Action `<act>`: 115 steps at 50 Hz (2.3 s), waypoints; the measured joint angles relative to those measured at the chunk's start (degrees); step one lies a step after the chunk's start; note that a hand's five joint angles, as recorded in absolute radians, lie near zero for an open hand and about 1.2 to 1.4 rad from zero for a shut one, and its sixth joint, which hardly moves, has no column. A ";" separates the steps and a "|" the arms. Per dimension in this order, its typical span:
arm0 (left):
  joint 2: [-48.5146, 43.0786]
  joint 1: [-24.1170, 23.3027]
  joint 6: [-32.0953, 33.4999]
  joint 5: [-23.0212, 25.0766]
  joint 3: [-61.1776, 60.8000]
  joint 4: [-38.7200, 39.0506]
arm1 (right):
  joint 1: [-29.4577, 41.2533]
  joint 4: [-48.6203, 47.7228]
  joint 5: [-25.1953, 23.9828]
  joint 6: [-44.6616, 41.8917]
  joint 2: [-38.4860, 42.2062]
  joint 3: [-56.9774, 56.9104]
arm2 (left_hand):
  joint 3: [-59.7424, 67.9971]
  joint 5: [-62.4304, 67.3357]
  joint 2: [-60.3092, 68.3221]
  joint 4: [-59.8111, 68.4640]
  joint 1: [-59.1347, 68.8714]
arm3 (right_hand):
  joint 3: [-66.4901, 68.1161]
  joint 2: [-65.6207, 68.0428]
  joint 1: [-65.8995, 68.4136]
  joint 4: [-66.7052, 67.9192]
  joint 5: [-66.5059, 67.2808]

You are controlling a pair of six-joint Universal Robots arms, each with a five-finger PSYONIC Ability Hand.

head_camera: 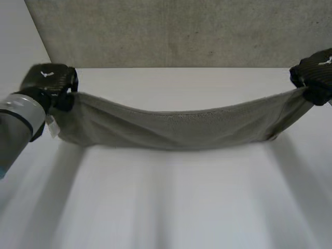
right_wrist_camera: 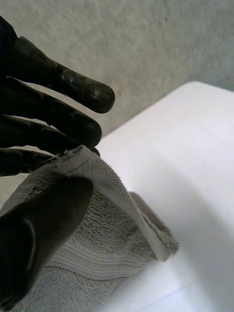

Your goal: Fold the towel.

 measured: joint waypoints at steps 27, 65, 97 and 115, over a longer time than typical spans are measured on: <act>-27.58 -3.39 -10.41 -3.66 60.41 11.53 | 12.43 -38.69 13.98 23.09 22.31 -42.65 | 0.00 0.10 0.00 0.00 0.74 | 0.05 0.02 0.03 0.00 0.28; -11.67 0.85 -11.97 0.94 -3.85 21.49 | 5.83 -34.51 0.48 19.29 8.48 15.61 | 0.00 0.29 -0.01 0.00 0.75 | 0.07 0.02 0.03 0.00 0.28; -13.14 3.43 -10.45 10.66 0.21 16.09 | -1.54 -12.87 -4.32 12.52 12.06 -1.31 | 0.01 0.29 -0.01 0.00 0.75 | 0.07 0.02 0.03 0.00 0.28; -34.33 2.70 -6.91 10.01 22.00 7.24 | 4.17 -15.90 3.58 12.40 34.31 -19.02 | 0.01 0.29 -0.02 0.00 0.75 | 0.07 0.02 0.03 0.00 0.28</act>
